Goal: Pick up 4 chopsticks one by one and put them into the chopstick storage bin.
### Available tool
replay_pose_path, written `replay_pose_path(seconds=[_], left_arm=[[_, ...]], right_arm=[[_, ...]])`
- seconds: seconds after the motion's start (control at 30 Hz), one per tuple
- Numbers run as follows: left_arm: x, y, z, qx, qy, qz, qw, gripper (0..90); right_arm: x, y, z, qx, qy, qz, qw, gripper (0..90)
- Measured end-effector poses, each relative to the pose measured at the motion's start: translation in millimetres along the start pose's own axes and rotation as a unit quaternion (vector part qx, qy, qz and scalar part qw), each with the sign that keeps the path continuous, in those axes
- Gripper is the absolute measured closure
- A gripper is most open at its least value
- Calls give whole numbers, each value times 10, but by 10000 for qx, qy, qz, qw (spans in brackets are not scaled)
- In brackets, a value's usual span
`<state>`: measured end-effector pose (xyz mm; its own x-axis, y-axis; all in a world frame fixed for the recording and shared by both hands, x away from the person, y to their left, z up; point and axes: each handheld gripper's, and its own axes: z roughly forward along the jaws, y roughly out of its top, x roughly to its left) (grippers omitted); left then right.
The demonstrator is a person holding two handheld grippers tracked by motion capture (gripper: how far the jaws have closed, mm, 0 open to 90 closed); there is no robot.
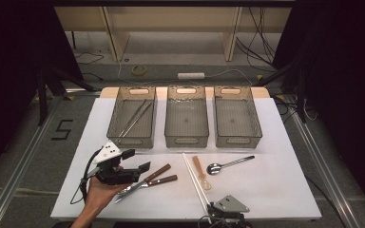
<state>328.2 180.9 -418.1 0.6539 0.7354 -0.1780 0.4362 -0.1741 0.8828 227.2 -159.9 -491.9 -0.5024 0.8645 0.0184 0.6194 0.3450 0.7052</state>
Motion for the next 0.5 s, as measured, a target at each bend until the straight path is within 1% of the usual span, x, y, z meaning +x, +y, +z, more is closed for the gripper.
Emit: replay_pose_path(seconds=[0.13,0.2,0.27,0.3,0.37,0.43,0.5], left_arm=[[-9,3,13,31,-32,23,10000,221],[-17,5,21,51,-64,43,10000,222],[-27,10,35,95,-114,93,9998,225],[-39,13,51,149,-181,139,9996,230],[-71,13,87,259,-286,227,9990,238],[-119,19,133,347,-402,298,9981,246],[-181,34,197,429,-534,433,9967,253]], right_arm=[[-40,2,-4,-11,52,160,9999,838],[-49,6,-11,-27,61,182,9998,839],[-50,16,-24,-24,65,141,9999,839],[-49,22,-29,-30,69,146,9999,839],[-58,49,-51,-34,83,78,9999,839],[-64,73,-74,-64,72,-53,9999,840],[-64,109,-97,-64,57,-178,9998,840]])
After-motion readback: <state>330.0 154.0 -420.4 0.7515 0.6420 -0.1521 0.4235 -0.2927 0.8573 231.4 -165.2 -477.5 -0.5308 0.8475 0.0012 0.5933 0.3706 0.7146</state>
